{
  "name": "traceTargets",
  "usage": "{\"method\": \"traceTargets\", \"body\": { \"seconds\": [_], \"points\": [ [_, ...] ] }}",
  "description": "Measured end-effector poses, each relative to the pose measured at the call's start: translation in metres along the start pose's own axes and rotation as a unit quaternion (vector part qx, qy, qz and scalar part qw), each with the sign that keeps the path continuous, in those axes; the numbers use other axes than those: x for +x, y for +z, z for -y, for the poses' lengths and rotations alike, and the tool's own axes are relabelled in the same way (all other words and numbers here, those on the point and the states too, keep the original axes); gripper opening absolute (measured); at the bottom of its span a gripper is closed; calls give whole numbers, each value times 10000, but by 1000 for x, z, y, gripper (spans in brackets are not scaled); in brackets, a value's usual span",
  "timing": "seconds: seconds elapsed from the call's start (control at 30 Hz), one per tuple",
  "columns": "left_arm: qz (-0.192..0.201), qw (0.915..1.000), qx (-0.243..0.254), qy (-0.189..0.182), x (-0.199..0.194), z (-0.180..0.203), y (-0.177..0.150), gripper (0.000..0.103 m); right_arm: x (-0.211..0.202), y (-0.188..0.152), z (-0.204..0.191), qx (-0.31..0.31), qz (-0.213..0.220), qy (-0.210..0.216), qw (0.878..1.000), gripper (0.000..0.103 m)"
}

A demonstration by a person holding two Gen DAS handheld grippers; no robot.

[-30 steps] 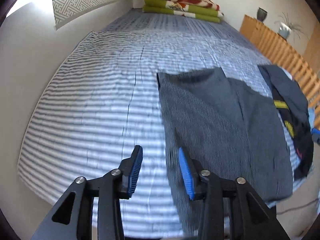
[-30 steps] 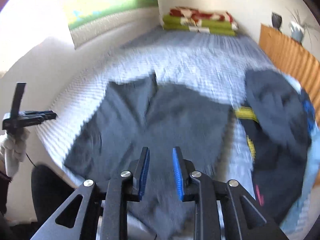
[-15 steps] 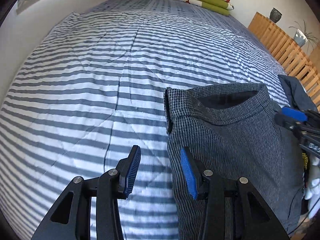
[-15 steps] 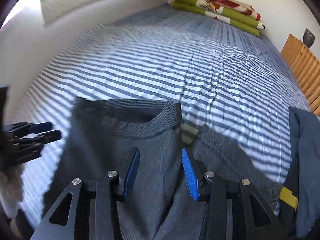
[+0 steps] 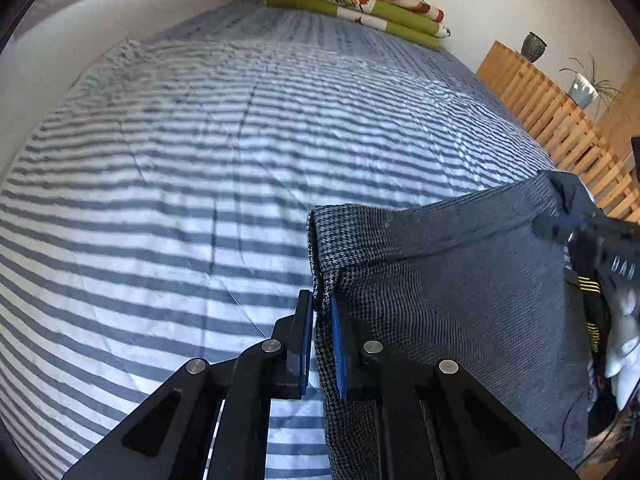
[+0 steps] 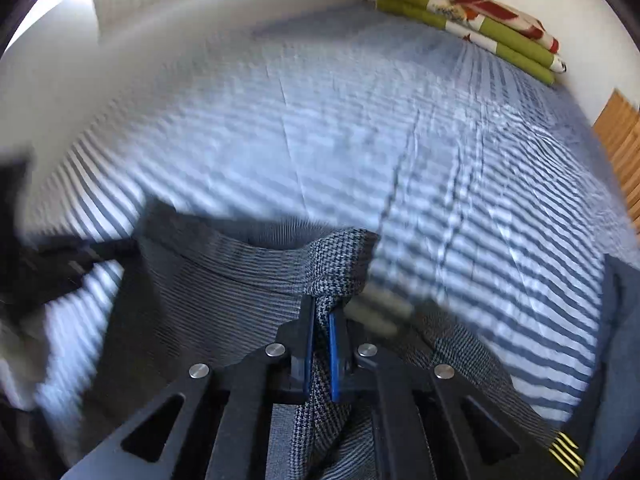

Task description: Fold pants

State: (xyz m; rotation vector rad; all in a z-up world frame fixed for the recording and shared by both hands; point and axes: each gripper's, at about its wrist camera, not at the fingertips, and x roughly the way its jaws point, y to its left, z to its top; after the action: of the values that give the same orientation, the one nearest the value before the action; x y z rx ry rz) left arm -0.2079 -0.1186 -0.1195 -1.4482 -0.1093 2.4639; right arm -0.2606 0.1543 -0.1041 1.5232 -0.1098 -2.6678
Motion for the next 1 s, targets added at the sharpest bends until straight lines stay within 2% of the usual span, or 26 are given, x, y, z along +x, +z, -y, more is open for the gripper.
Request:
{"method": "traceTargets", "body": {
  "seconds": [0.1,0.17,0.23,0.27,0.4,0.43,0.47,0.53,0.6,0.67,0.73,0.8,0.9,1.0],
  "points": [
    [-173,9998,-32,129,14,1,7,10,23,8,34,836,9,358,9959,5],
    [-337,9975,-1,627,35,3,12,10,58,4,40,961,-345,19,9948,7],
    [-539,9941,126,928,49,4,14,9,79,-1,39,856,-774,-244,9930,14],
    [-581,9930,145,1016,48,3,16,10,77,-2,38,860,-782,-258,9929,17],
    [-229,9962,-24,845,-3,-9,9,12,11,-8,47,944,-224,43,9953,19],
    [-157,9970,48,758,-18,-6,3,12,-11,-14,51,924,-84,7,9957,21],
    [-83,9975,186,671,-34,0,-5,14,-32,-22,57,940,39,-67,9955,28],
    [-20,9969,645,458,-66,21,-34,28,-79,-53,72,1055,187,-50,9942,33],
    [-59,9945,1004,305,-86,37,-64,62,-111,-92,85,1176,200,-88,9928,34],
    [-236,9909,1297,268,-101,53,-104,65,-135,-139,95,1298,110,-223,9912,36],
    [-591,9904,1242,143,-109,59,-143,65,-153,-198,105,1567,-103,-347,9870,37],
    [-881,9904,1058,79,-113,57,-174,65,-156,-244,113,1921,-313,-226,9806,42],
    [-1209,9886,893,91,-112,59,-211,65,-150,-310,113,2398,-654,12,9686,43],
    [-1459,9872,640,-98,-106,61,-235,67,-143,-345,101,2662,-792,521,9592,44]
  ]
}}
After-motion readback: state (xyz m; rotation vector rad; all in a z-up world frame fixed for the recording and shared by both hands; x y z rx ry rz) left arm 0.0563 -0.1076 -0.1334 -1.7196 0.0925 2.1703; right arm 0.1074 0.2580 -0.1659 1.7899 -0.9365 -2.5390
